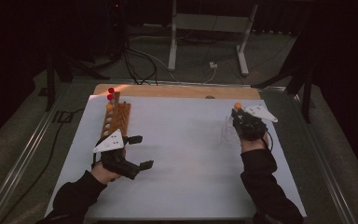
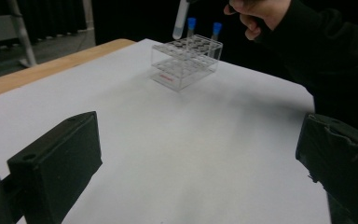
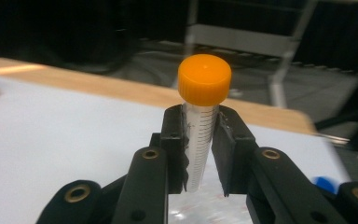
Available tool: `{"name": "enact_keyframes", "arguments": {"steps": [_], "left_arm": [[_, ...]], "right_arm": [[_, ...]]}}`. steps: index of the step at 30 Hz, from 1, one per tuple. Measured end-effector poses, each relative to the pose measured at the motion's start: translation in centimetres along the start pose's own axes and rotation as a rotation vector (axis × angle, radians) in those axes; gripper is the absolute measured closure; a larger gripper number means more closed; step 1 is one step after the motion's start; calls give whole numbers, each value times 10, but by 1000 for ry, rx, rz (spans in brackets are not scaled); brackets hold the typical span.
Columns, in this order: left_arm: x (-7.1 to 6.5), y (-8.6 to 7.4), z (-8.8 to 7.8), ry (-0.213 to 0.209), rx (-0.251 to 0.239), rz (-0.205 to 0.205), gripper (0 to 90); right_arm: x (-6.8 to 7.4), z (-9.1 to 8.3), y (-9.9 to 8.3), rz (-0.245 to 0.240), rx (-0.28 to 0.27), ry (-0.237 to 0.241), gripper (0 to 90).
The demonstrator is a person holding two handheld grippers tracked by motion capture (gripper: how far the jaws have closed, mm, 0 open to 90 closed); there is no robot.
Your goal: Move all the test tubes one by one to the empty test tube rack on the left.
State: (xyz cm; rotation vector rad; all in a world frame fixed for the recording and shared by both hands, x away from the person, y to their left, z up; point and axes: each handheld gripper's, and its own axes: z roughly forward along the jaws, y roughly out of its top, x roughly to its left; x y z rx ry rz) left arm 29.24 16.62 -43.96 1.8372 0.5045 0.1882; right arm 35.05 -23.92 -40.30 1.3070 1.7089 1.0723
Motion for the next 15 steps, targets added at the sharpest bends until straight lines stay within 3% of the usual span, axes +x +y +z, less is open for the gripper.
{"name": "enact_keyframes", "arguments": {"steps": [8,15], "left_arm": [[-3,10,7,-23,6,3,11],[-4,16,13,-41,11,4,11]], "right_arm": [[34,-16,-12,-81,46,168,748],[63,-27,-23,-135,71,281,748]]}}
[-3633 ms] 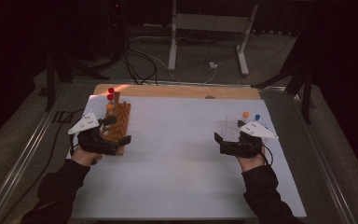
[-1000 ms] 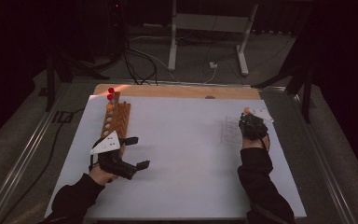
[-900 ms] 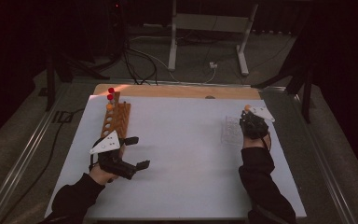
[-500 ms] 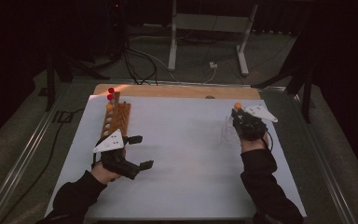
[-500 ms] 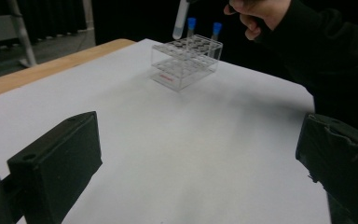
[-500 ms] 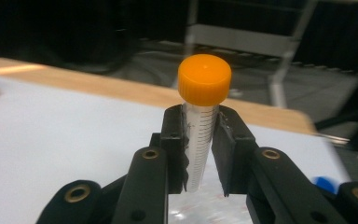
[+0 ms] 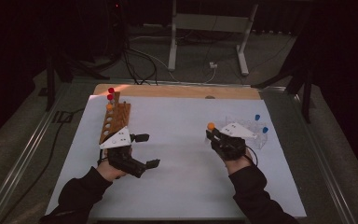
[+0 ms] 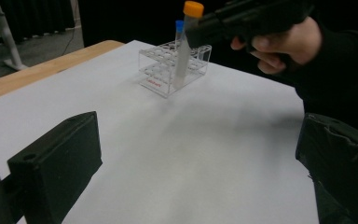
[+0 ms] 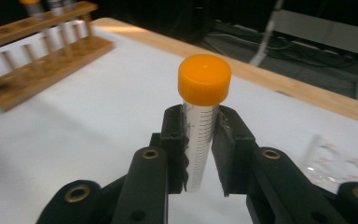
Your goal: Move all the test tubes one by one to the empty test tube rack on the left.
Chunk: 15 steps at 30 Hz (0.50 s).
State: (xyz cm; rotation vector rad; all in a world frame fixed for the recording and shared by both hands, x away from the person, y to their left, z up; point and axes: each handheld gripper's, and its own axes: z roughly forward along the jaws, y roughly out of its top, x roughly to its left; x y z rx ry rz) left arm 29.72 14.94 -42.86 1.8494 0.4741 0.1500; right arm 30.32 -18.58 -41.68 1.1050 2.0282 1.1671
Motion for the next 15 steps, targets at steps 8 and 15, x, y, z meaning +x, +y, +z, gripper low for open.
{"name": "enact_keyframes", "arguments": {"steps": [8,15], "left_arm": [[-3,11,5,-22,-9,7,14],[-7,18,11,-42,-17,16,19]], "right_arm": [[30,-1,-6,-38,24,118,748],[51,-3,-7,-74,25,196,748]]}}
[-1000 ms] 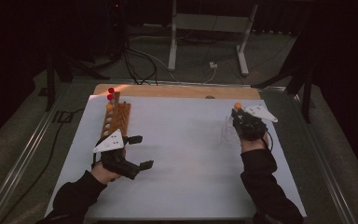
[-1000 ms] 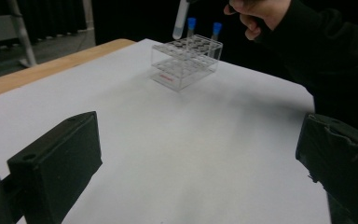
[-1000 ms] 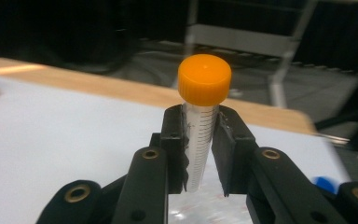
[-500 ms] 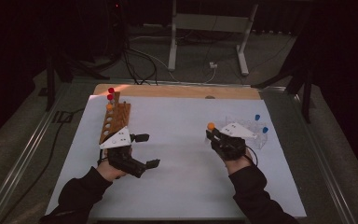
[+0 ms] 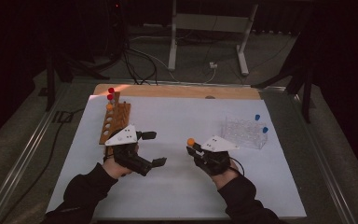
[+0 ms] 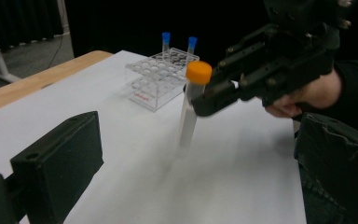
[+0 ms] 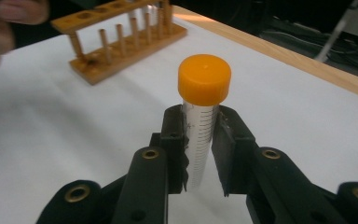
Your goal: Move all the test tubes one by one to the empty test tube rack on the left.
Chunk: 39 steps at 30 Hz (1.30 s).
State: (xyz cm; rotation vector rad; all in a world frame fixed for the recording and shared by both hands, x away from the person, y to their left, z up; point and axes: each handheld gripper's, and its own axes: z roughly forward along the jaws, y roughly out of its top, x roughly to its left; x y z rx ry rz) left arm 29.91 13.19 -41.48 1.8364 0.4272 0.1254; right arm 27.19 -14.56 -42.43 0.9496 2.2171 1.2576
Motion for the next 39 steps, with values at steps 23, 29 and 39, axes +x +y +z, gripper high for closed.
{"name": "enact_keyframes", "arguments": {"steps": [23,29,39], "left_arm": [[-11,5,25,16,-14,92,481],[-12,5,29,12,1,102,551],[-14,4,35,15,27,132,707]], "right_arm": [[27,7,2,-54,7,95,748],[28,8,3,-54,6,97,748],[29,9,4,-55,8,93,748]]}}
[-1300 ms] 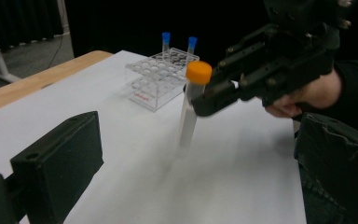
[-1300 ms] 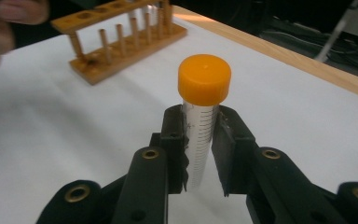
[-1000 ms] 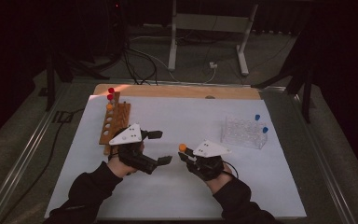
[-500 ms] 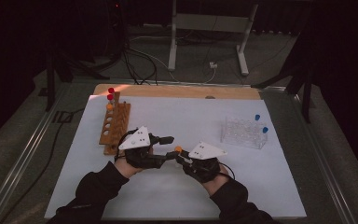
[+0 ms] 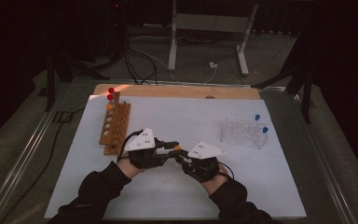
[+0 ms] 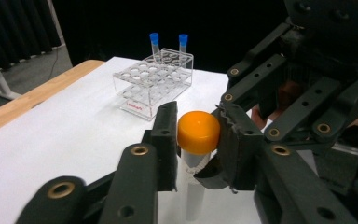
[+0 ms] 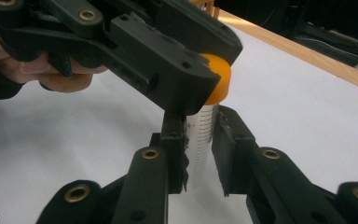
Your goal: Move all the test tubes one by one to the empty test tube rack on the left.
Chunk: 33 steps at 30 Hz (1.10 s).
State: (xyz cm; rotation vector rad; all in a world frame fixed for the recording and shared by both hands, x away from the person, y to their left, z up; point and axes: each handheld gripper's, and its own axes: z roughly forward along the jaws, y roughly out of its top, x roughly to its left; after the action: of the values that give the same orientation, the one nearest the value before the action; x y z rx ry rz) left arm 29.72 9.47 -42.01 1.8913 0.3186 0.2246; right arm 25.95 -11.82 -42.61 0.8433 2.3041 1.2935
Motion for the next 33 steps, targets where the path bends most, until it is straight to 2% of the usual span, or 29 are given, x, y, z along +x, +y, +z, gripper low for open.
{"name": "enact_keyframes", "arguments": {"steps": [5,8,14,20,23,27,33], "left_arm": [[0,2,0,4,1,15,716],[2,3,-2,-2,-1,7,717],[9,8,-11,28,-11,-6,718],[22,12,-29,90,-8,-11,717],[32,15,-40,129,-12,-22,717],[45,17,-56,183,-20,-39,717],[62,17,-77,254,-17,-59,717]], "right_arm": [[0,0,0,8,-6,0,746],[-1,-1,1,20,-12,10,737],[-6,-6,2,17,-33,-1,607],[-13,-14,-1,15,-73,37,407],[-14,-17,-2,13,-91,29,320],[-16,-19,-2,46,-113,36,214],[-15,-20,-1,32,-132,30,90]]}}
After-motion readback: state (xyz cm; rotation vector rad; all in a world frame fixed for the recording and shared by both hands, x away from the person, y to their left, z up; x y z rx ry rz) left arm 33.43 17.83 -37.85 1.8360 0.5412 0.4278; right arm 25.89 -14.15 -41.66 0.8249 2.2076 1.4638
